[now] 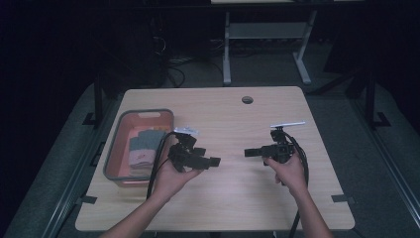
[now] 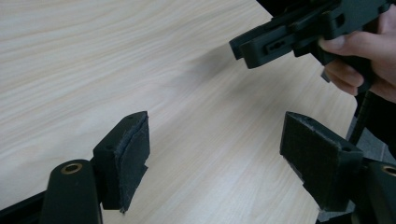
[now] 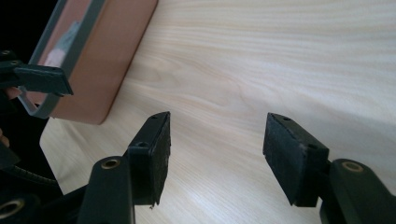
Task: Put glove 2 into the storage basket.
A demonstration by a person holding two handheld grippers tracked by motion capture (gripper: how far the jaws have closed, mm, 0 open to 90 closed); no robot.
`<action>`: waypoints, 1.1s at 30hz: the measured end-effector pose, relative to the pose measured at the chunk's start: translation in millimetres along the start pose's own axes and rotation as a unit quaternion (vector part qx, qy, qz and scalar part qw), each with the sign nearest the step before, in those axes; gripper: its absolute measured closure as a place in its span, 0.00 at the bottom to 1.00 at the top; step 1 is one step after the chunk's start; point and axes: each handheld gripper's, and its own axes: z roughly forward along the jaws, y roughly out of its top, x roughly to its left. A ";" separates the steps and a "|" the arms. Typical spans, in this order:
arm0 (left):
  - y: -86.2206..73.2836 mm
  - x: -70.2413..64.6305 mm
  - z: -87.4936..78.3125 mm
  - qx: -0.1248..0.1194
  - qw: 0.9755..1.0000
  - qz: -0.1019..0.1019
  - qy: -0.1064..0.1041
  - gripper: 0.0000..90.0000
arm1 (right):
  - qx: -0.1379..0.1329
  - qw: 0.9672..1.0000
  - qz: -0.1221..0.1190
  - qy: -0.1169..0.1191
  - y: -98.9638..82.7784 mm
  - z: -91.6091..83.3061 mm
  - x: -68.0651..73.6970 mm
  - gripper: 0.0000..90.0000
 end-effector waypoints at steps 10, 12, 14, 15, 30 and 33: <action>-9.1 -12.9 12.8 0.004 1.000 0.012 -0.014 0.27 | 0.009 1.000 0.002 -0.011 -16.5 -2.7 -10.1 0.46; -11.4 -14.6 15.5 0.004 1.000 0.012 -0.015 0.26 | 0.009 1.000 0.004 -0.011 -20.2 -3.3 -12.1 0.46; -14.2 -16.6 17.6 0.003 1.000 0.012 -0.016 0.26 | 0.010 1.000 0.001 -0.011 -23.9 -3.8 -14.1 0.45; -17.6 -17.5 19.6 0.001 1.000 0.013 -0.019 0.26 | 0.011 1.000 0.002 -0.013 -27.8 -4.6 -15.3 0.45; -35.6 -23.2 29.5 0.002 1.000 0.019 -0.022 0.25 | 0.014 1.000 -0.004 -0.011 -54.4 -10.2 -21.3 0.44; -40.3 -26.1 29.6 -0.002 1.000 0.023 -0.021 0.25 | 0.008 1.000 -0.009 -0.007 -64.0 -12.3 -22.3 0.43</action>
